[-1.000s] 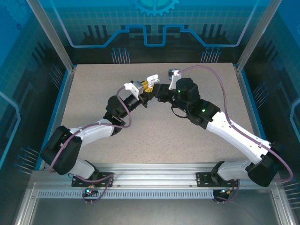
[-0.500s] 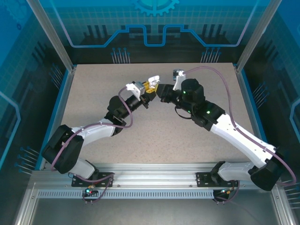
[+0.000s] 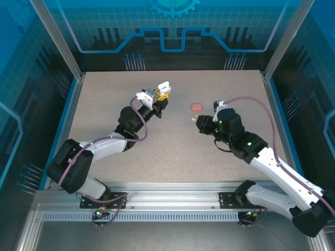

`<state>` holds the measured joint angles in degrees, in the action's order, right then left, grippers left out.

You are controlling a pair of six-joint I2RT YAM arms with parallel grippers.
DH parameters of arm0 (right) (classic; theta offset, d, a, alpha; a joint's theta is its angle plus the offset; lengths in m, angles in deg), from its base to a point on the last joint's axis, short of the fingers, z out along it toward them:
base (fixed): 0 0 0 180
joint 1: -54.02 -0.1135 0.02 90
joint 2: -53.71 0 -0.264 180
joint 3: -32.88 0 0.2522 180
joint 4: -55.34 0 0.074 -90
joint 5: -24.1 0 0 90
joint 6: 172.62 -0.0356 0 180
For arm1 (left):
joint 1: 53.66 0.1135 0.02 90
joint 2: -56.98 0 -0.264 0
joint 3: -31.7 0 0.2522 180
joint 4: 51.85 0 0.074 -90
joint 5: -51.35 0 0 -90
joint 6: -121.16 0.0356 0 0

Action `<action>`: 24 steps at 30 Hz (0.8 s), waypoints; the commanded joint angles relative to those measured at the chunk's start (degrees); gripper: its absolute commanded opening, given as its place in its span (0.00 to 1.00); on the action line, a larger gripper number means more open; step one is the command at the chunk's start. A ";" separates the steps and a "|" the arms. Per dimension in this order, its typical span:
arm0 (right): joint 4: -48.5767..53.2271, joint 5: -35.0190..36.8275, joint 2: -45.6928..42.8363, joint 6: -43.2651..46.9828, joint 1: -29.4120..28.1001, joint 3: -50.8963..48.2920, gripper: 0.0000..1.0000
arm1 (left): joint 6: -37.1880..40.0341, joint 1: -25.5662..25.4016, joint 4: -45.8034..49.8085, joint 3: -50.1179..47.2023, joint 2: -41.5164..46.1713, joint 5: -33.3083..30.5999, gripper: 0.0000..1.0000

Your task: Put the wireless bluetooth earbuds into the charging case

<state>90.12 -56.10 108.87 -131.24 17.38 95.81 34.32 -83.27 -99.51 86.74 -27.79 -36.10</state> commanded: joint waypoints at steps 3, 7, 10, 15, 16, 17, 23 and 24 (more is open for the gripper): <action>7.54 1.27 3.13 -5.09 0.84 -4.94 0.14 | -0.05 0.21 0.76 -1.31 5.55 0.42 0.00; 15.41 2.33 8.31 -5.13 1.81 -2.57 0.14 | -0.69 0.21 1.13 -2.37 7.48 0.64 0.00; 22.50 5.80 13.95 -4.12 1.89 0.89 0.11 | -1.43 0.19 0.83 -3.08 8.37 0.38 0.00; 29.25 10.80 22.51 -3.88 1.74 6.46 0.11 | -3.15 0.18 -0.66 -3.66 8.79 0.35 0.00; 30.40 11.87 23.92 -4.05 1.69 7.32 0.11 | -3.24 0.23 -0.71 -3.67 8.91 0.35 0.00; 31.96 13.28 26.01 -4.01 1.67 8.57 0.11 | -3.48 0.24 -0.56 -3.66 9.01 0.19 0.00; 41.09 20.87 40.70 -4.41 1.51 18.09 0.12 | -2.81 0.32 -0.55 -4.32 10.65 -2.11 0.00; 42.46 22.30 43.09 -4.60 1.32 19.92 0.12 | -2.72 0.50 -0.64 -4.50 11.08 -2.68 0.00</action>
<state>124.78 -40.16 147.40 -135.13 18.56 111.83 32.00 -83.27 -97.90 82.78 -19.09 -36.69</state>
